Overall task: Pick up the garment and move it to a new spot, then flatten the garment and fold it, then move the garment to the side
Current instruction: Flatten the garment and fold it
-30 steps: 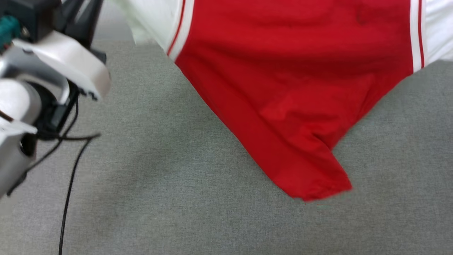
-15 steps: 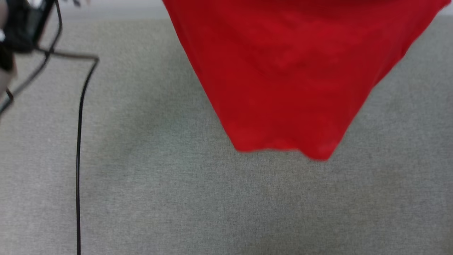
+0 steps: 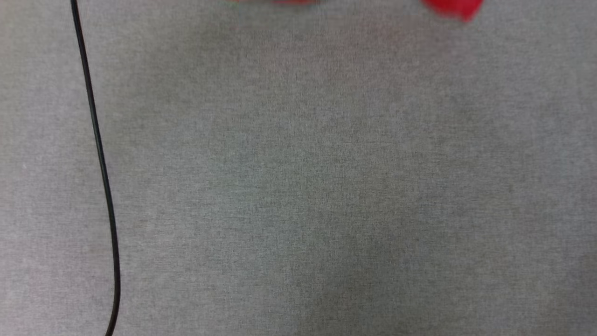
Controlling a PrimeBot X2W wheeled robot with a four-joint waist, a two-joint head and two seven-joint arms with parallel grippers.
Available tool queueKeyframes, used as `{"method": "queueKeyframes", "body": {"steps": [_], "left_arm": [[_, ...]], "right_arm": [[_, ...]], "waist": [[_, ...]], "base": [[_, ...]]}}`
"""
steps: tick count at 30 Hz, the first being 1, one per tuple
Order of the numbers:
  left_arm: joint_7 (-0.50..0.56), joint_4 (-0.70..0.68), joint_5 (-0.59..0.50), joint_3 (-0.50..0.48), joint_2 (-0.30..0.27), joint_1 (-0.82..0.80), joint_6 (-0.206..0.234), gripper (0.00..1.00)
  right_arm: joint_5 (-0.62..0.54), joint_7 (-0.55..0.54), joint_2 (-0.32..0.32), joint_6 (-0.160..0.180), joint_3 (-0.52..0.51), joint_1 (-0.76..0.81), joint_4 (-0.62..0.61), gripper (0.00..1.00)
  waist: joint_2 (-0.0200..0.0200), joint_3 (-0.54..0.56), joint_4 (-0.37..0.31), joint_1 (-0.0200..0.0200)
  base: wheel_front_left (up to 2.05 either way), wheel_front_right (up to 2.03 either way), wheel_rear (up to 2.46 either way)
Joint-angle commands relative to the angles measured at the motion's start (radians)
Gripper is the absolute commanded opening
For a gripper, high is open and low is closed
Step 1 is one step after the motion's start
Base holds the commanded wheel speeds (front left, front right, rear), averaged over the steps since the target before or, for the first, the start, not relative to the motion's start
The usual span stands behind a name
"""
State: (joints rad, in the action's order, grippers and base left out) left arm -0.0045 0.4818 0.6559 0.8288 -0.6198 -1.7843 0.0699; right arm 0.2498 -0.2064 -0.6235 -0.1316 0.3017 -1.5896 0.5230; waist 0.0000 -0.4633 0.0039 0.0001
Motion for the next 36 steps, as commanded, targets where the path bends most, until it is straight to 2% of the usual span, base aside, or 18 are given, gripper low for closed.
{"method": "queueKeyframes", "body": {"steps": [1,6,10,15,18,26,30,36], "left_arm": [[-0.014,0.024,-0.005,-0.008,0.009,-0.035,-0.007,0.0],[-0.05,0.124,-0.018,-0.002,0.035,-0.095,-0.043,0.0],[-0.082,0.189,-0.001,-0.002,0.062,-0.086,-0.065,0.0],[-0.141,0.257,0.03,0.0,0.081,-0.005,-0.085,0.0],[-0.182,0.278,0.054,-0.003,0.073,0.079,-0.092,0.0],[-0.243,0.238,0.119,-0.025,0.032,0.367,-0.058,0.0],[-0.255,0.164,0.153,-0.044,0.012,0.547,-0.013,0.0],[-0.262,0.004,0.2,-0.078,-0.022,0.846,0.077,0.0]], "right_arm": [[-0.013,0.018,0.006,0.002,0.007,-0.041,0.027,0.0],[-0.029,0.078,0.032,0.002,0.035,-0.152,0.131,0.0],[-0.014,0.111,0.057,0.002,0.08,-0.174,0.206,0.0],[0.032,0.18,0.091,0.002,0.119,-0.112,0.285,0.0],[0.07,0.233,0.124,0.002,0.141,-0.046,0.323,0.0],[0.182,0.348,0.158,0.002,0.229,0.179,0.344,0.0],[0.249,0.392,0.131,0.002,0.264,0.317,0.301,0.0],[0.318,0.415,0.074,0.002,0.313,0.549,0.191,0.0]], "waist": [[0.0,-0.02,0.002,-0.0001],[0.0,-0.055,0.0,-0.0001],[0.0,-0.081,-0.003,-0.0001],[0.0,-0.088,-0.012,-0.0001],[0.0,-0.079,-0.024,-0.0001],[0.0,-0.026,-0.027,-0.0001],[0.0,0.018,-0.018,-0.0001],[0.0,0.1,-0.008,-0.0001]], "base": [[0.0,0.0,0.0],[0.0,0.0,0.0],[0.0,0.0,0.0],[0.0,0.0,0.0],[0.0,0.0,0.0],[0.0,0.0,0.0],[0.0,0.0,0.0],[0.0,0.0,0.0]]}}
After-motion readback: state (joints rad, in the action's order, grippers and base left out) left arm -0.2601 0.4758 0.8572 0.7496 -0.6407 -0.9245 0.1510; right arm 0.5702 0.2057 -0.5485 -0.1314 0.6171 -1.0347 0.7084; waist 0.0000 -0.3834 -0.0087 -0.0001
